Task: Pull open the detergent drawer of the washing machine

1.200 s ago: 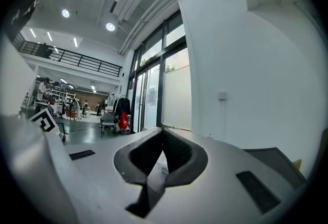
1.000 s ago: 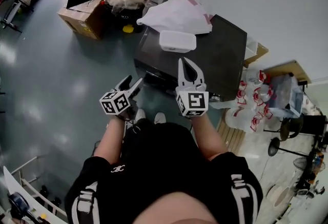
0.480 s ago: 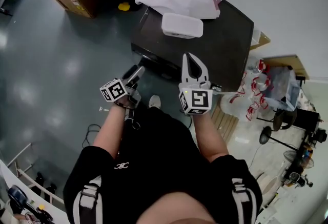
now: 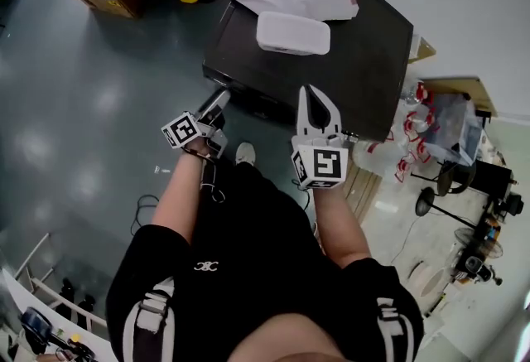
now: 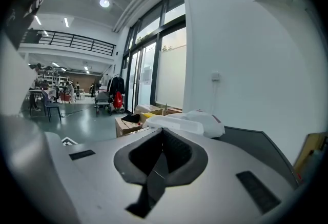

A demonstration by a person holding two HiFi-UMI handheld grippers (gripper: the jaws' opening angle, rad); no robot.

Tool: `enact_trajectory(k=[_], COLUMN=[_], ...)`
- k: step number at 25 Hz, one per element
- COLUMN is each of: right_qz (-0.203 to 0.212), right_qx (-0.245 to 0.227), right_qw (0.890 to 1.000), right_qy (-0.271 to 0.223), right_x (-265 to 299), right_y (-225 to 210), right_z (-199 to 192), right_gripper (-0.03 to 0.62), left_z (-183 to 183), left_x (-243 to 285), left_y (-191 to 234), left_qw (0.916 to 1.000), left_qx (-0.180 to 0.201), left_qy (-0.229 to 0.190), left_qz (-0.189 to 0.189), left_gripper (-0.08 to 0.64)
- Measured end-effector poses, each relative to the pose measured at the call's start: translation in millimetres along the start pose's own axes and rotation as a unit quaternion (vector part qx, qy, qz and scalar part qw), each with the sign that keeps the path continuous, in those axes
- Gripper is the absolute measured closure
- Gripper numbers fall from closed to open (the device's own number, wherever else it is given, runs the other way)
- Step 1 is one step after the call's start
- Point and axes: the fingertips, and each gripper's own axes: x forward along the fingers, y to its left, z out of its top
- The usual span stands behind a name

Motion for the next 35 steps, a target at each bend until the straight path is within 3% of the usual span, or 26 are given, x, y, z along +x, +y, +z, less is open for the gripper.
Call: enact_trajectory(k=[2, 3, 8, 15, 21, 28, 35], right_qz=[-0.005, -0.007, -0.015, -0.027, -0.034, -0.049, -0.045], right_qx=[0.001, 0.001, 0.000, 0.005, 0.008, 0.013, 0.017], right_qw=[1.000, 1.000, 1.000, 0.999, 0.999, 0.998, 0.998], right_qy=[0.004, 0.006, 0.015, 0.028, 0.032, 0.047, 0.048], right_x=[1, 1, 2, 2, -6, -16, -23], right_y=[-3, -4, -10, -15, -11, -15, 2], right_z=[-3, -4, -11, -16, -19, -31, -31], right_gripper=[0.589, 0.589, 0.589, 0.589, 0.589, 0.589, 0.589], left_z=[-1, -1, -2, -3, -2, -2, -5], left_x=[10, 13, 24, 33, 34, 36, 32], left_y=[-8, -8, -2, -9, -13, -8, -6], left_qw=[0.9976, 0.9969, 0.9967, 0.9895, 0.9775, 0.9774, 0.9776], left_qx=[-0.055, -0.062, -0.055, -0.058, -0.052, -0.035, -0.044], left_qy=[-0.012, -0.013, 0.006, 0.030, 0.054, 0.041, 0.052], left_qz=[-0.040, -0.046, -0.059, -0.129, -0.197, -0.205, -0.199], left_gripper=[0.244, 0.244, 0.244, 0.257, 0.298, 0.321, 0.342])
